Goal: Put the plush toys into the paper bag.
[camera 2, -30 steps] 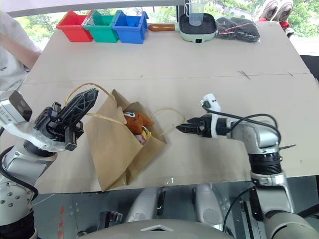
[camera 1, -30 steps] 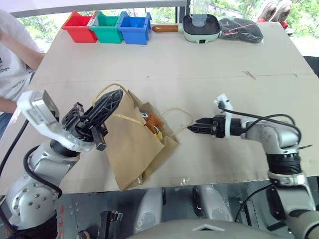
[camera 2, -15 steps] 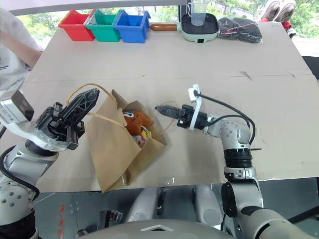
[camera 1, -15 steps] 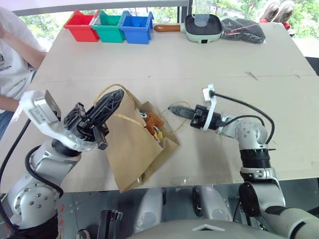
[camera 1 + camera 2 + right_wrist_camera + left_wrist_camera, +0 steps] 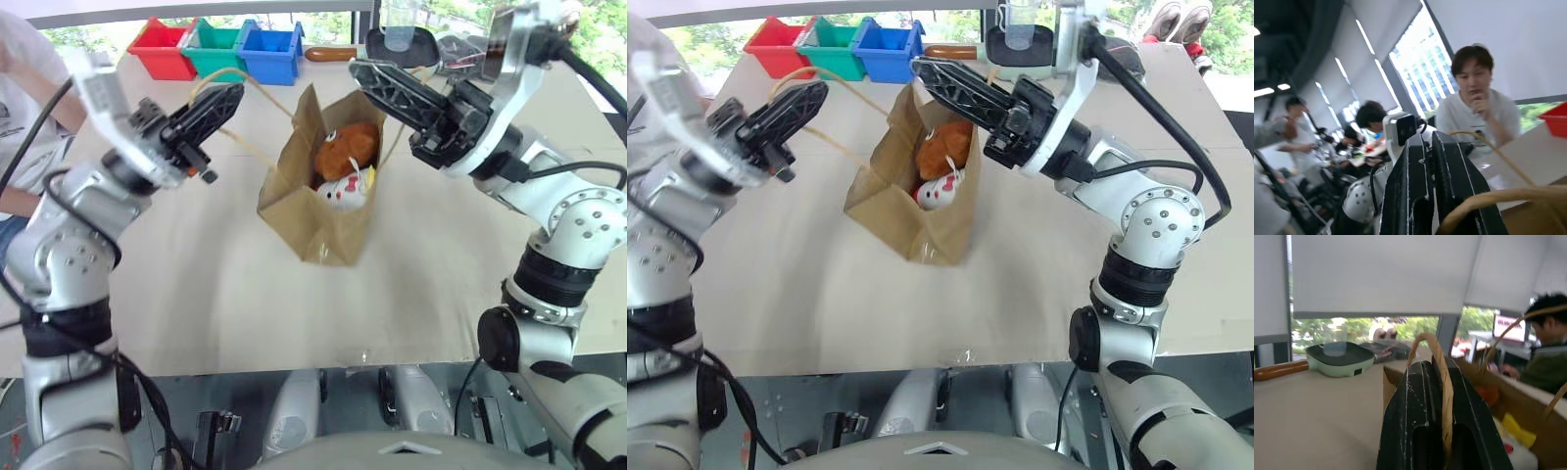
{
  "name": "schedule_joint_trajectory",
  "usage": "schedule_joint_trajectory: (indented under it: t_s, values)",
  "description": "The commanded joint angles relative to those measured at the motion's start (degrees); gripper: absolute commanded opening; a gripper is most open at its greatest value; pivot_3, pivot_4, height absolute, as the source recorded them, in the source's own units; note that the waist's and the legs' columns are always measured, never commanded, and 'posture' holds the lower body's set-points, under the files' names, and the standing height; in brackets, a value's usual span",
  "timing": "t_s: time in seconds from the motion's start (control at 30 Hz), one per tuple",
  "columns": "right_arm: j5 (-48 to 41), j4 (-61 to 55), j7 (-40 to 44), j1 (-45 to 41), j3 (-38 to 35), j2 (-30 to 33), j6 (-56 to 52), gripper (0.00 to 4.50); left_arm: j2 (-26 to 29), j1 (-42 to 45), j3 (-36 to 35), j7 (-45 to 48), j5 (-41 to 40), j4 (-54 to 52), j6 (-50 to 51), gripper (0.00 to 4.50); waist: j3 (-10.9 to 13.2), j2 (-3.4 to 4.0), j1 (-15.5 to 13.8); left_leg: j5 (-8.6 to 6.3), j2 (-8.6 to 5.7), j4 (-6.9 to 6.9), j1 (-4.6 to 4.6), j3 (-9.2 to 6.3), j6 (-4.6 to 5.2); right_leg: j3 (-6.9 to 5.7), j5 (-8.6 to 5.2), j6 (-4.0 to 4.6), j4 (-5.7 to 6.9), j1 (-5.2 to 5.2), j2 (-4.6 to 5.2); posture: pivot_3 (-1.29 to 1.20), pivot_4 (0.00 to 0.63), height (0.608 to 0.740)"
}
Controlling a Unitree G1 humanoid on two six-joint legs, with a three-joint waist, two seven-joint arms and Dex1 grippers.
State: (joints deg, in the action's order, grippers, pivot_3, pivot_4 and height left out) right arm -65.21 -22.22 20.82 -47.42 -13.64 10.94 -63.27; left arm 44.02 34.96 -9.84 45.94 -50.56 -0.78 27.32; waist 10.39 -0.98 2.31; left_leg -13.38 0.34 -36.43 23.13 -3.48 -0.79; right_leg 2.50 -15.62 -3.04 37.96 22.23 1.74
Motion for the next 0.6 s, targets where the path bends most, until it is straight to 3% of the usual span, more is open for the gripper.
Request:
schedule_joint_trajectory:
  t_s: [0.03,0.1,0.2,0.27,0.4,0.47,0.6]
  values:
    - [7.25,-1.73,-2.41,2.97,5.54,3.52,1.68,0.03,-1.67,6.44,8.41,10.93,11.71,11.31,-7.23,0.0,0.0,0.0,0.02,0.0,0.0,0.0,0.0,0.0,0.0,0.0,0.0,0.0,0.0,0.0,0.0,0.0,0.15,0.74]
    - [12.23,-0.65,-1.59,4.34,8.21,6.65,4.18,0.56,-4.45,10.06,10.39,16.29,14.99,18.31,-11.35,0.0,0.0,-0.01,0.1,0.0,0.01,0.0,0.08,0.03,0.0,0.02,0.0,0.0,0.01,0.1,-0.01,0.0,0.15,0.74]
    - [14.86,-1.13,0.25,5.53,9.48,10.31,5.35,1.81,-6.56,12.5,11.39,22.77,17.23,24.21,-13.14,0.92,0.0,-0.01,0.28,0.03,0.03,-0.23,0.81,0.06,-0.01,0.05,0.03,0.0,0.27,0.87,-0.03,0.0,0.15,0.74]
    - [15.36,-2.02,1.21,5.75,9.52,12.59,5.24,2.93,-7.19,13.46,10.78,24.95,17.74,26.06,-12.99,1.87,-0.01,-0.01,0.36,0.02,0.04,-0.31,0.89,0.13,-0.01,0.09,0.02,0.0,0.43,1.05,0.01,0.0,0.15,0.74]
    - [5.1,-9.19,8.59,9.64,3.21,24.05,-1.17,4.5,-6.15,12.63,5.45,25.54,13.94,24.02,-8.37,3.59,0.0,-0.01,0.03,0.02,0.06,-0.45,1.32,-0.01,0.01,-0.06,0.02,-0.01,0.54,1.35,0.04,0.0,0.15,0.74]
    - [1.42,-11.26,10.07,12.14,0.74,28.16,-2.15,4.5,-4.63,10.06,3.04,25.77,11.6,20.17,-4.25,4.46,-0.02,-0.03,0.15,0.01,0.09,-0.67,1.59,-0.14,0.02,-0.21,0.02,-0.01,0.49,1.4,0.07,0.0,0.15,0.74]
    - [-3.34,-11.7,9.03,14.71,-3.05,32.0,-2.21,4.5,-2.15,2.8,-2.45,24.07,5.27,11.29,5.06,4.46,-0.02,-0.03,0.26,-0.01,0.14,-0.77,1.44,-0.13,0.04,0.01,0.02,-0.02,0.59,1.36,0.16,0.0,0.15,0.74]
